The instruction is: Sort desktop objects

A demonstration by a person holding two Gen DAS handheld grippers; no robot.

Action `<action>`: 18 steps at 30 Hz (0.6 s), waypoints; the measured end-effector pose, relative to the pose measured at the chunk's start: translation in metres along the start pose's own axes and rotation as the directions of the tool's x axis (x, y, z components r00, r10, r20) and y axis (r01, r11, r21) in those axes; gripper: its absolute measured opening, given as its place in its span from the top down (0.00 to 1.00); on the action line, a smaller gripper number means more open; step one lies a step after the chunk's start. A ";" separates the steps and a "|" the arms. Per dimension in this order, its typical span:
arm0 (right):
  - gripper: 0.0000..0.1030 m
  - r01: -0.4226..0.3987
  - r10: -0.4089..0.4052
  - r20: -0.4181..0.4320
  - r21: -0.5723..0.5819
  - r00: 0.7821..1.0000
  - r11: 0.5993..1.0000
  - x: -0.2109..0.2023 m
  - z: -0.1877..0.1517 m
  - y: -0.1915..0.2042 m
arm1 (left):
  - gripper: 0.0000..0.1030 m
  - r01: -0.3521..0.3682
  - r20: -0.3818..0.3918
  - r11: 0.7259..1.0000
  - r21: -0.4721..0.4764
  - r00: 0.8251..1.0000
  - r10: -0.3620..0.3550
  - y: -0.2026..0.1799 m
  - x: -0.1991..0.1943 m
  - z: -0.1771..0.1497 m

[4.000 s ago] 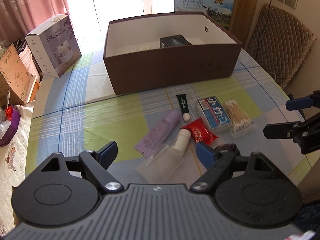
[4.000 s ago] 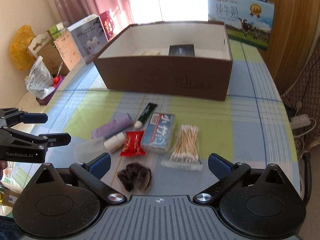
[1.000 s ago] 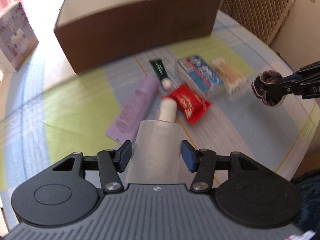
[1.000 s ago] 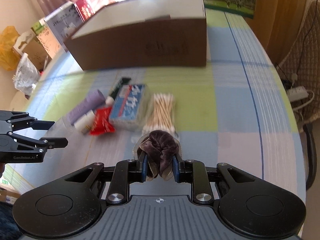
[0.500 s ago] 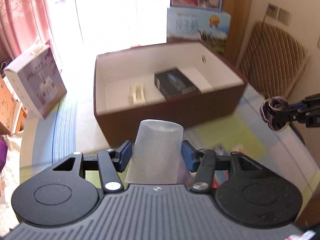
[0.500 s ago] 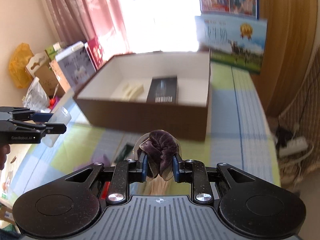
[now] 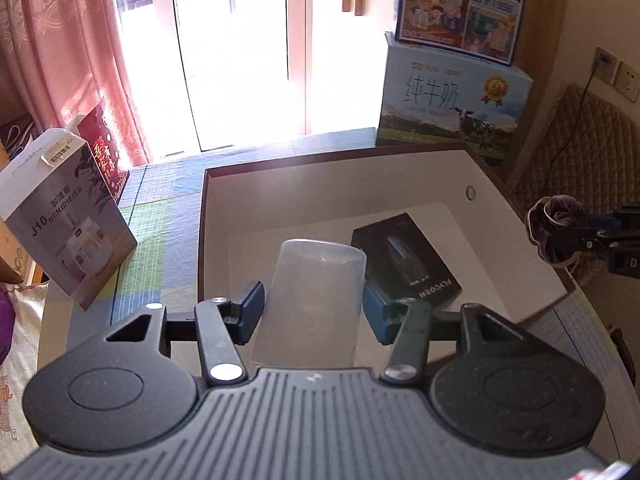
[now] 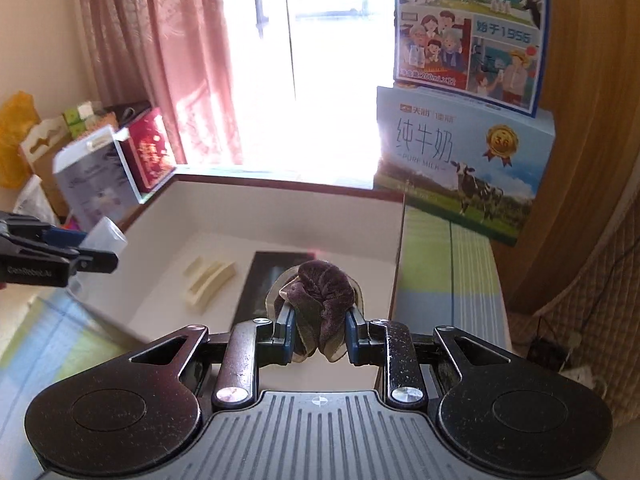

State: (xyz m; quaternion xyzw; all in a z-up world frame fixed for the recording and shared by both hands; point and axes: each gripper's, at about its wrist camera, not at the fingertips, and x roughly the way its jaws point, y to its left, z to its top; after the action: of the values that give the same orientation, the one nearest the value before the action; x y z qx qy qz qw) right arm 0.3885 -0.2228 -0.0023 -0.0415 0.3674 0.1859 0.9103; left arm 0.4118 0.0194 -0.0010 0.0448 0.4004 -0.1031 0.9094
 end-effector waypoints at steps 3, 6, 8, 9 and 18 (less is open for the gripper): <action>0.79 0.022 -0.023 -0.021 -0.027 1.000 0.999 0.029 0.010 -0.006 | 0.52 -0.025 -0.032 1.000 -0.007 0.999 0.025 0.006 0.026 0.013; 0.79 0.042 -0.044 -0.046 -0.047 0.998 0.998 0.056 0.017 -0.011 | 0.52 -0.057 -0.068 0.998 -0.002 0.996 0.057 0.011 0.052 0.023; 0.79 0.051 -0.055 -0.058 -0.061 0.997 0.997 0.071 0.022 -0.013 | 0.52 -0.076 -0.088 0.997 0.002 0.993 0.076 0.014 0.068 0.028; 0.79 0.057 -0.062 -0.063 -0.068 0.996 0.996 0.079 0.023 -0.014 | 0.52 -0.083 -0.099 0.997 0.002 0.992 0.083 0.016 0.075 0.030; 0.79 0.089 -0.100 -0.098 -0.114 0.990 0.990 0.121 0.035 -0.018 | 0.52 -0.122 -0.144 0.992 0.041 0.981 0.126 0.023 0.128 0.049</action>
State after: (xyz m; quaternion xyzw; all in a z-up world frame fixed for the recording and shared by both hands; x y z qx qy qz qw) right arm 0.4980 -0.1947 -0.0603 -0.1182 0.4011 0.1599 0.8942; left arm 0.5368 0.0146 -0.0620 0.0916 0.4607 -0.0490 0.8815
